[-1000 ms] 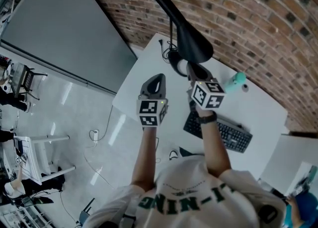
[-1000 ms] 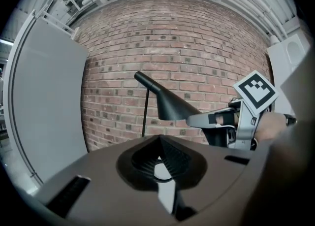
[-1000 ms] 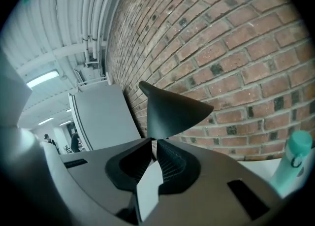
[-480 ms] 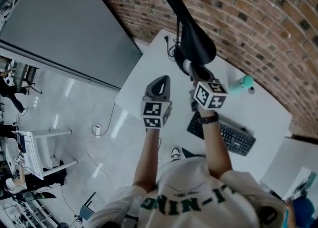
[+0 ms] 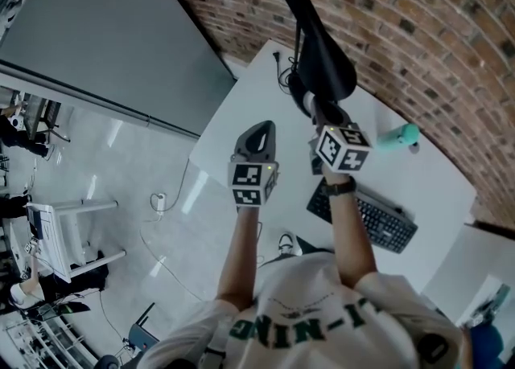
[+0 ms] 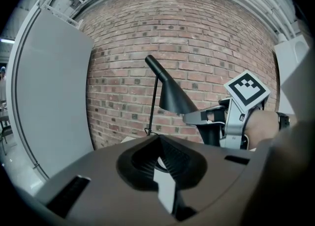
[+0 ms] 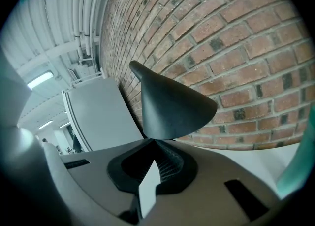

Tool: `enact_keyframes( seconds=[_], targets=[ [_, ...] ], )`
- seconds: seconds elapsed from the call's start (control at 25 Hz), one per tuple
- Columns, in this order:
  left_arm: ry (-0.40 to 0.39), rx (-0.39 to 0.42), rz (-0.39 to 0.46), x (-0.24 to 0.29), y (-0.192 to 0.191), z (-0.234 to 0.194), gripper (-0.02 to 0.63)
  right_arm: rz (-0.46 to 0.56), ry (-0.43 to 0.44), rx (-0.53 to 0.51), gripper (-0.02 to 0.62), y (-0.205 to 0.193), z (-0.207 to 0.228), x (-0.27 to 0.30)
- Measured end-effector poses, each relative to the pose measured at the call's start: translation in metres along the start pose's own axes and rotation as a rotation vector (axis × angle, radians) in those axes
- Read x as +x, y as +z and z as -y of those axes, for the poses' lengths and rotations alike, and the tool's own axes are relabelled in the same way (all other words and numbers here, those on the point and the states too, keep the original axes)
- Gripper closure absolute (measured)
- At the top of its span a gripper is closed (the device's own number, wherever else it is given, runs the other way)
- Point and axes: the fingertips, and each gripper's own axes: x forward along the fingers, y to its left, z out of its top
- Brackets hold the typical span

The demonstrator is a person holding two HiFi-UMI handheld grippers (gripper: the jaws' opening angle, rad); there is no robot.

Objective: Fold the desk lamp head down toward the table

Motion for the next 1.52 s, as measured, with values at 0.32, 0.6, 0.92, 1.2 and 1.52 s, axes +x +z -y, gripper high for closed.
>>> enact_keyframes(
  seconds=[0.32, 0.6, 0.92, 1.2, 1.52],
  targets=[
    [0.006, 0.014, 0.017, -0.007, 0.003, -0.001, 0.607, 0.002, -0.004, -0.008, 0.589, -0.002, -0.002, -0.006],
    [0.001, 0.046, 0.084, -0.026, 0.032, 0.003, 0.607, 0.005, -0.031, -0.057, 0.589, -0.009, -0.007, -0.043],
    [-0.045, 0.070, 0.118, -0.057, 0.054, 0.024, 0.607, 0.087, -0.068, -0.117, 0.589, 0.009, -0.019, -0.094],
    [-0.060, 0.102, 0.197, -0.087, 0.073, 0.039, 0.607, 0.167, -0.145, -0.228, 0.589, 0.023, -0.028, -0.140],
    [-0.035, 0.143, 0.274, -0.129, 0.078, 0.042, 0.607, 0.227, -0.165, -0.345, 0.589, 0.025, -0.054, -0.186]
  ],
)
